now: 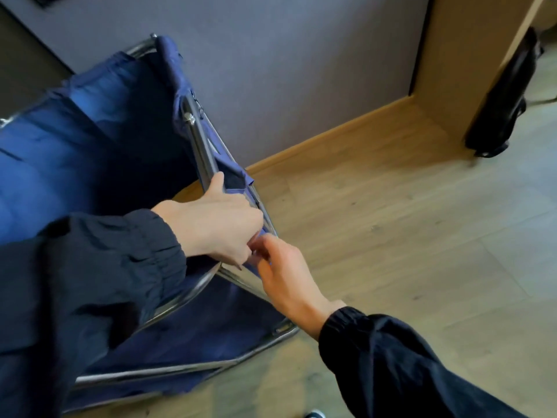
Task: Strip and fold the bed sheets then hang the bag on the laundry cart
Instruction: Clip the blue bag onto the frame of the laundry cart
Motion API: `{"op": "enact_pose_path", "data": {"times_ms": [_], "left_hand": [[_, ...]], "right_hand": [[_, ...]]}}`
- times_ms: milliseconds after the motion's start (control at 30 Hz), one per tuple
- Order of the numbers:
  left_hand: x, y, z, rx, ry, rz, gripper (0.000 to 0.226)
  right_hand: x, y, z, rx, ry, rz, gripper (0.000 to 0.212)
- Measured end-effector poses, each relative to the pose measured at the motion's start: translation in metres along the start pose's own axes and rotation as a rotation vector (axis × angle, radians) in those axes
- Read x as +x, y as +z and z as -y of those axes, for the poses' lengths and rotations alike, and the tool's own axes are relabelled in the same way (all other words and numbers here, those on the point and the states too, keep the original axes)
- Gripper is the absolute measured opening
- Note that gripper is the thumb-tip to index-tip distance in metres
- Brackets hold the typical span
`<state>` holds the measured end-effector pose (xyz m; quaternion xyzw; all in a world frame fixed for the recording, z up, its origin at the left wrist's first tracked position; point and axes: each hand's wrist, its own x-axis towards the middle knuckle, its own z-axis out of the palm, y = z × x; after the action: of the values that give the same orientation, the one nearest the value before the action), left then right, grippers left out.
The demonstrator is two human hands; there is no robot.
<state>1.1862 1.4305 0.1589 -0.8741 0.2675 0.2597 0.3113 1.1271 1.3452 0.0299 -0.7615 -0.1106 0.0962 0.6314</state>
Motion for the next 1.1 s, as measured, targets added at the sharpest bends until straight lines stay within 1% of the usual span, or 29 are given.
{"op": "enact_pose_path", "data": {"times_ms": [33, 67, 167, 267, 400, 500, 600, 700, 800, 833, 867, 900, 933, 1033, 1100], "left_hand": [[0.001, 0.000, -0.001, 0.027, -0.003, 0.017, 0.018], [0.001, 0.000, -0.002, 0.051, -0.004, 0.025, 0.017], [0.002, 0.005, 0.001, 0.061, -0.014, 0.031, 0.016], [0.002, 0.006, 0.000, 0.060, -0.027, 0.014, 0.018], [-0.001, 0.003, -0.005, 0.029, -0.067, -0.013, 0.025], [-0.005, 0.005, -0.008, -0.003, -0.091, -0.019, 0.020], [-0.007, 0.006, -0.008, -0.011, -0.083, -0.004, 0.020], [-0.005, 0.007, -0.006, 0.032, -0.057, 0.017, 0.022], [-0.008, 0.002, -0.008, 0.042, -0.053, 0.017, 0.027], [-0.012, 0.003, -0.007, 0.048, -0.046, -0.044, 0.030], [-0.016, 0.005, -0.006, 0.059, -0.031, -0.166, 0.034], [-0.022, 0.008, -0.003, 0.068, -0.044, -0.275, 0.037], [-0.028, 0.012, -0.002, 0.048, -0.082, -0.343, 0.040], [-0.042, 0.029, -0.001, -0.037, -0.196, -0.408, 0.052], [-0.048, 0.036, -0.005, -0.159, -0.311, -0.467, 0.063]], "right_hand": [[0.000, 0.000, -0.002, 0.008, -0.005, 0.017, 0.012], [0.000, -0.001, -0.005, 0.006, -0.015, 0.025, 0.012], [0.003, -0.002, -0.010, 0.028, -0.020, 0.037, 0.024], [0.009, -0.002, -0.012, 0.049, -0.033, 0.006, 0.016], [0.016, -0.003, -0.014, 0.017, 0.000, -0.014, 0.015], [0.020, -0.003, -0.018, -0.005, -0.043, -0.026, 0.014], [0.021, -0.006, -0.019, 0.031, -0.080, -0.033, 0.016], [0.022, -0.010, -0.020, 0.095, -0.125, -0.029, 0.017], [0.026, -0.006, -0.024, 0.072, -0.150, -0.036, 0.012], [0.028, -0.005, -0.025, 0.042, -0.170, -0.051, 0.011], [0.030, -0.004, -0.026, 0.014, -0.188, -0.065, 0.009], [0.031, -0.004, -0.026, 0.002, -0.197, -0.072, 0.008], [0.031, -0.004, -0.026, 0.006, -0.192, -0.068, 0.008], [0.031, -0.009, -0.028, 0.063, -0.154, -0.017, 0.010], [0.030, -0.011, -0.029, 0.097, -0.146, -0.007, 0.010]]}}
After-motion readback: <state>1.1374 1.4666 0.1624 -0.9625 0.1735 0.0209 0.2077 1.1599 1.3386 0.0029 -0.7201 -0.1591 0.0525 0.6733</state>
